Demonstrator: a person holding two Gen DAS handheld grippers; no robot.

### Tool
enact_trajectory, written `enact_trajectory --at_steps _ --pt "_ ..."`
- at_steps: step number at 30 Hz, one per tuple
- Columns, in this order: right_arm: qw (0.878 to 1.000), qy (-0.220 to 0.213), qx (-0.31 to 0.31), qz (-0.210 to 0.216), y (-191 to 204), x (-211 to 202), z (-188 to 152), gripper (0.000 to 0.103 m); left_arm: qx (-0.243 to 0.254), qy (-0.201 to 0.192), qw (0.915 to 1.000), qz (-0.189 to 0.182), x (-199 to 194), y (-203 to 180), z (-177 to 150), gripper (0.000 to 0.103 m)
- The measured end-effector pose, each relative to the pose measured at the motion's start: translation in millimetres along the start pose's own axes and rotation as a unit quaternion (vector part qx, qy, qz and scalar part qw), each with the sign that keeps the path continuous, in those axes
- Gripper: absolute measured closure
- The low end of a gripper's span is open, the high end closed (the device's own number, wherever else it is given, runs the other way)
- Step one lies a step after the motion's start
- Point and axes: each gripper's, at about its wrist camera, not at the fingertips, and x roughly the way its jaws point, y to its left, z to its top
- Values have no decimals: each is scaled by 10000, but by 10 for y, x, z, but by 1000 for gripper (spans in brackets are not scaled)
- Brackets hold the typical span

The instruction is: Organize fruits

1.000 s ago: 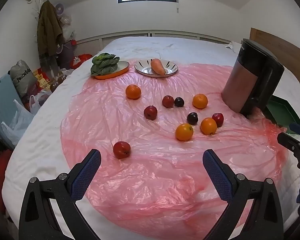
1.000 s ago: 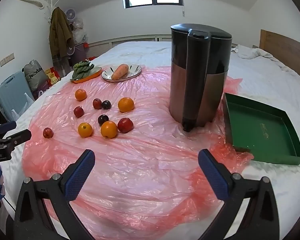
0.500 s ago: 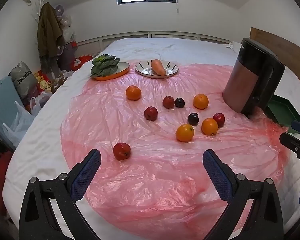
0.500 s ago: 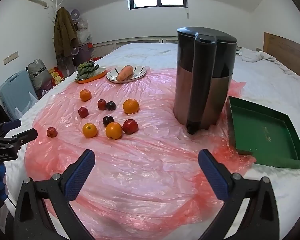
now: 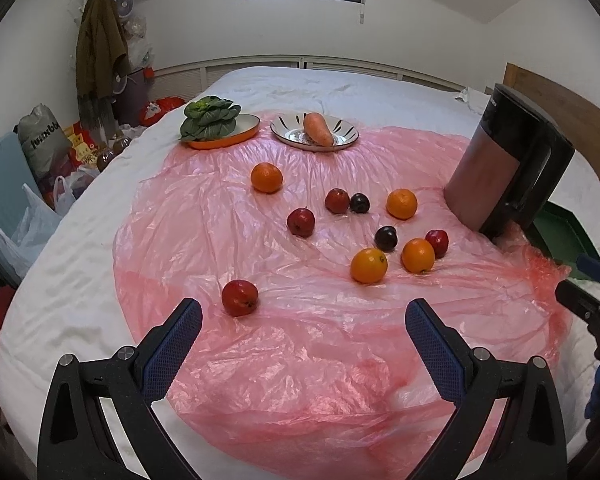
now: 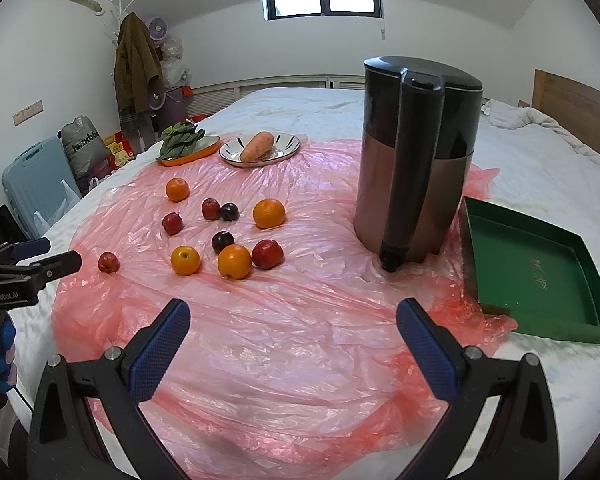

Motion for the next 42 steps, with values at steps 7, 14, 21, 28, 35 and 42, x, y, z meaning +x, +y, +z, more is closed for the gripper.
enact_trajectory --at_steps 7,14,21,28,35,42 --pt "10000 12 27 -42 -13 1 -10 0 -99 106 9999 58 42 39 3 3" --pt "10000 -7 49 -60 -41 -6 4 0 -174 159 9997 101 70 79 -8 3" --pt "10000 7 -57 30 -24 8 16 0 -148 196 9997 91 117 91 -10 3" --pt "9983 65 -504 289 60 44 65 0 -91 278 9996 31 203 253 -14 7" --pt "9899 215 -1148 804 146 228 223 0 -181 547 9983 -27 426 405 -23 34" --pt "9738 495 -1807 1290 224 626 428 0 -241 691 9973 -64 642 463 -38 47"
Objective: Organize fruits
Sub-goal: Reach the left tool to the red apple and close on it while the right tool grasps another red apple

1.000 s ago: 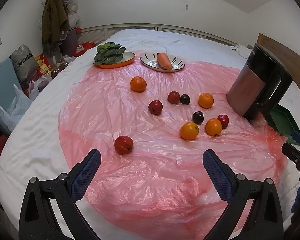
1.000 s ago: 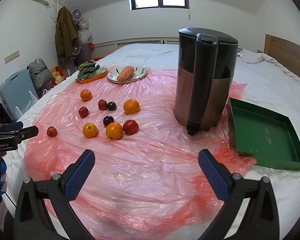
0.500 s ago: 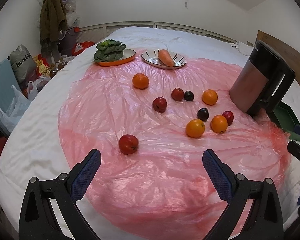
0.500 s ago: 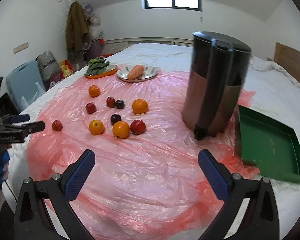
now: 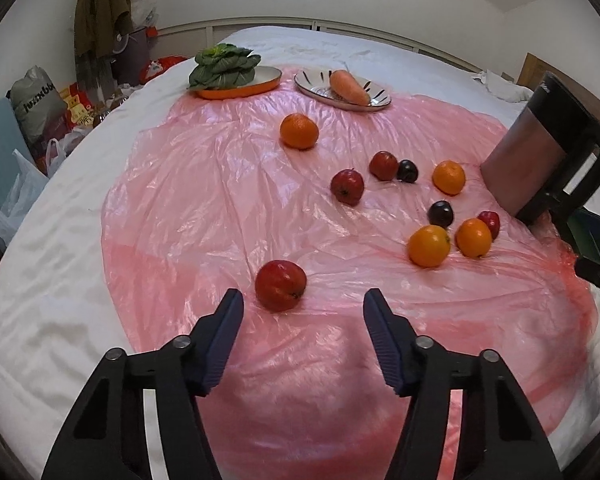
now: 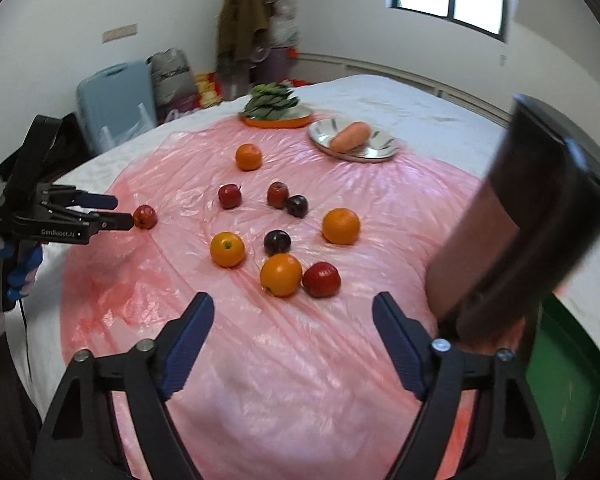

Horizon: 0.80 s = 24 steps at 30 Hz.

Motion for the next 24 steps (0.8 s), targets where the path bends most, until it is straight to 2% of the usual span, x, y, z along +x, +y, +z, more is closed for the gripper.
enact_trajectory --at_steps 3,4,7,13,19,24 --pt "9996 155 -176 148 -55 194 63 0 -85 28 10000 -18 70 54 10 52" --pt "9994 202 -222 198 -67 251 78 6 -120 44 9999 -48 95 69 14 54" --pt "9983 320 -357 336 -107 417 98 13 -147 88 9998 -76 163 84 17 60" --pt "9958 479 -598 506 -183 662 92 17 -183 132 9997 76 297 93 43 60" --pt "9929 652 -842 532 -247 859 95 37 -182 156 9996 136 372 44 35 63" --pt "9910 762 -983 497 -311 956 71 38 -186 160 9996 169 408 22 41 63"
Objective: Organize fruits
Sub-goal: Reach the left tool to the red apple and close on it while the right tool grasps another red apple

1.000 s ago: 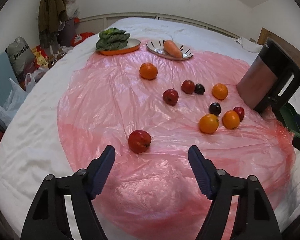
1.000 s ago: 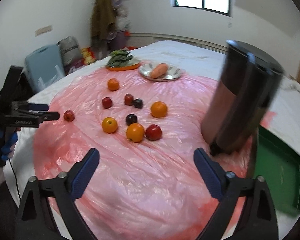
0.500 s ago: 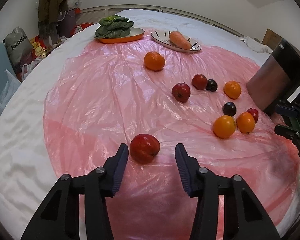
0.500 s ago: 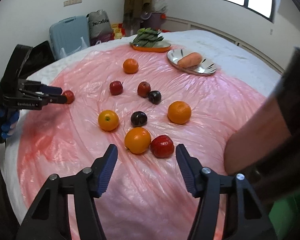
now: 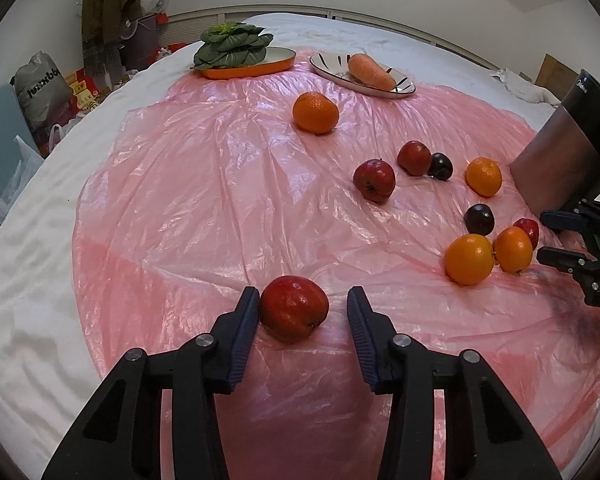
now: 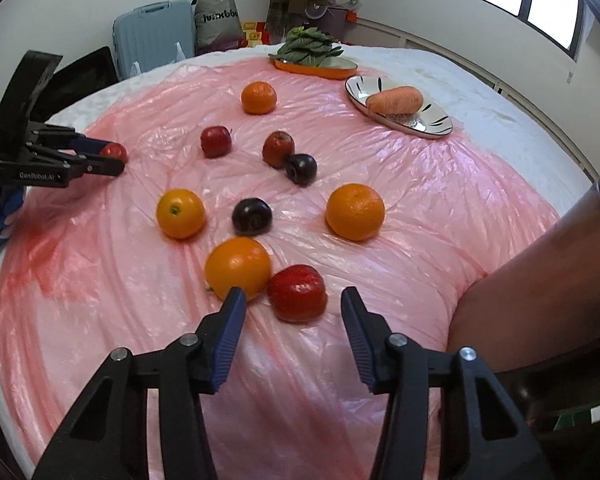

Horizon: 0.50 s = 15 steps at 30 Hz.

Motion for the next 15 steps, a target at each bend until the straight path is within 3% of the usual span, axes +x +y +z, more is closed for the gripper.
enact_trajectory --at_steps 5,9,11,15 --pt "9995 143 -258 -58 -10 116 0 38 -28 -25 10000 34 19 6 0 67" --pt "9983 240 -528 -55 27 229 34 54 -55 -18 10000 19 40 21 -4 72" --pt "9978 286 -591 -30 48 277 50 70 -52 -25 10000 23 38 19 -10 72" --pt "9981 275 -548 -2 48 317 56 73 -31 -43 10000 54 47 13 -26 74"
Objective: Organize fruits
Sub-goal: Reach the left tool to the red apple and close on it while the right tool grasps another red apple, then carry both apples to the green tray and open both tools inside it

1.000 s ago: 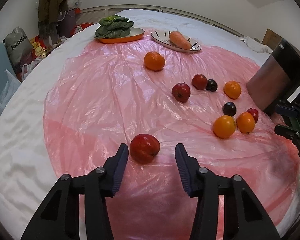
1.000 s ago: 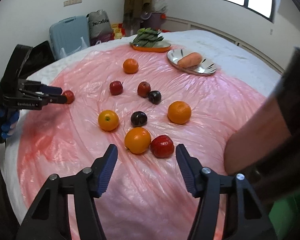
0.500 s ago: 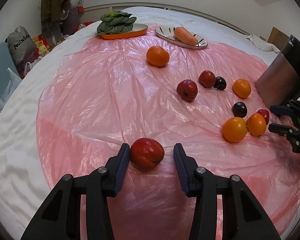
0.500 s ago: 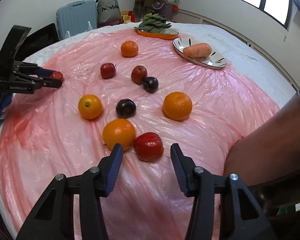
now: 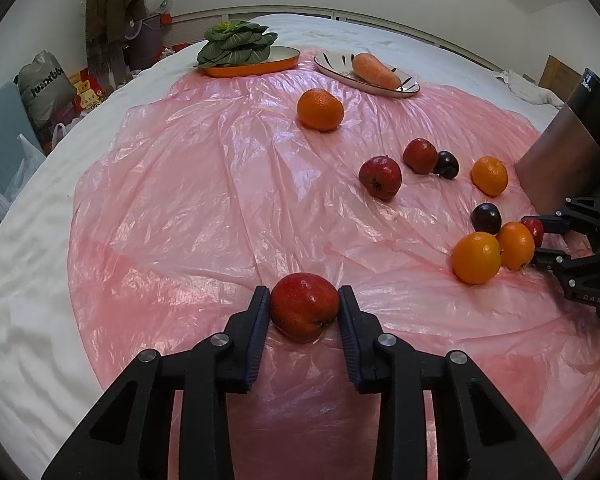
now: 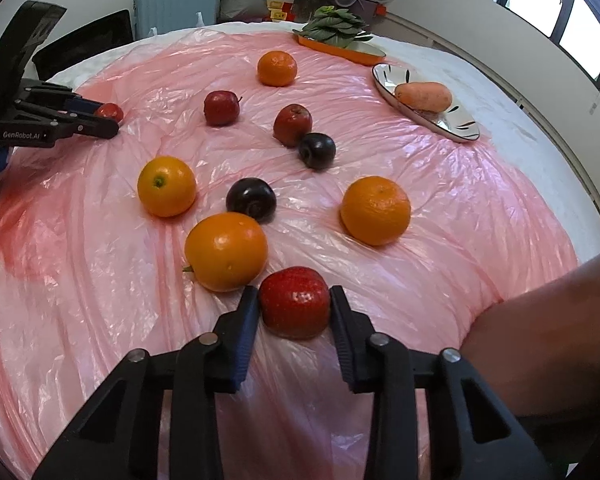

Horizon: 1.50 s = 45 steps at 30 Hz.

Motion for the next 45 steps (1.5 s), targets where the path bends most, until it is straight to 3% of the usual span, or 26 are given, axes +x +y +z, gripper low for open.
enact_trajectory --at_steps 16,24,28,33,40,45 --pt "9946 -473 914 -113 -6 -507 -174 74 -285 -328 9989 -151 -350 74 31 74" --pt "9863 -749 1459 -178 79 -1062 -582 74 -7 -441 9983 -385 -692 -217 63 74" --pt "9806 -737 1771 -414 -42 -1324 -933 74 350 -455 9953 -777 -814 -676 88 74" --pt "9626 -626 2446 -982 -446 -1680 -1577 74 906 -381 9833 -1532 -834 -1543 133 74" --pt "9289 -420 3216 -1786 -1075 -2003 -2357 74 1744 -191 9508 -2555 -690 -3077 227 74" --pt "9048 -242 3678 -2130 -1408 -2065 -2826 74 2110 -90 9347 -2857 -485 -3938 332 74"
